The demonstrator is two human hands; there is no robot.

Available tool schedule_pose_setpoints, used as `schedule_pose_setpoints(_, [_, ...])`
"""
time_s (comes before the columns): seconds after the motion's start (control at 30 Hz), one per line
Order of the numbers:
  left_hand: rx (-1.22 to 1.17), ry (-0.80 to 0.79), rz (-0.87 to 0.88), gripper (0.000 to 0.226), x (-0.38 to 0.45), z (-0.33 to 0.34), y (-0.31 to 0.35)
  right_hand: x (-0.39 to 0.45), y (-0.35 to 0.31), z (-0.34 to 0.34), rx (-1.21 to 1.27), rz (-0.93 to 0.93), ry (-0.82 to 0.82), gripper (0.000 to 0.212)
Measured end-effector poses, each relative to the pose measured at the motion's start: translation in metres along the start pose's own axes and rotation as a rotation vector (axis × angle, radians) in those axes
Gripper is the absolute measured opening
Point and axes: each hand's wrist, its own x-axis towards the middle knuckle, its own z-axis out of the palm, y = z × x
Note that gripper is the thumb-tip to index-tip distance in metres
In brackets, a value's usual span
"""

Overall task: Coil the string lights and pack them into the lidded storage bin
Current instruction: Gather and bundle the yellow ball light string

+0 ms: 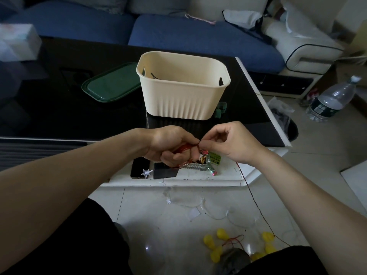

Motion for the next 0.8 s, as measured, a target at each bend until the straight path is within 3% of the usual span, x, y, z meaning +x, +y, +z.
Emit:
schedule_pose_setpoints(0.13, [0.008,-0.022,0.030,0.047,-0.003,0.001,0.003,0.000,0.000,0.002,-0.005,-0.030,0.022,0.018])
schedule_pose_setpoints(0.27, [0.000,-0.013,0.070,0.044,-0.010,0.001,0.007,0.002,0.000,0.002,-0.042,-0.068,0.160,0.027])
schedule_pose_setpoints(0.53, [-0.221,0.065,0.214,0.044,-0.005,0.007,0.008,0.004,-0.001,0.001,-0.044,-0.098,0.288,0.039])
schedule_pose_setpoints(0.63, [-0.311,0.102,0.284,0.043,-0.004,0.010,0.009,0.005,0.000,0.000,-0.069,0.008,0.198,0.040])
schedule_pose_setpoints(0.8, [-0.441,0.264,0.401,0.042,-0.007,0.010,0.013,0.001,0.018,-0.003,-0.046,0.289,-0.148,0.049])
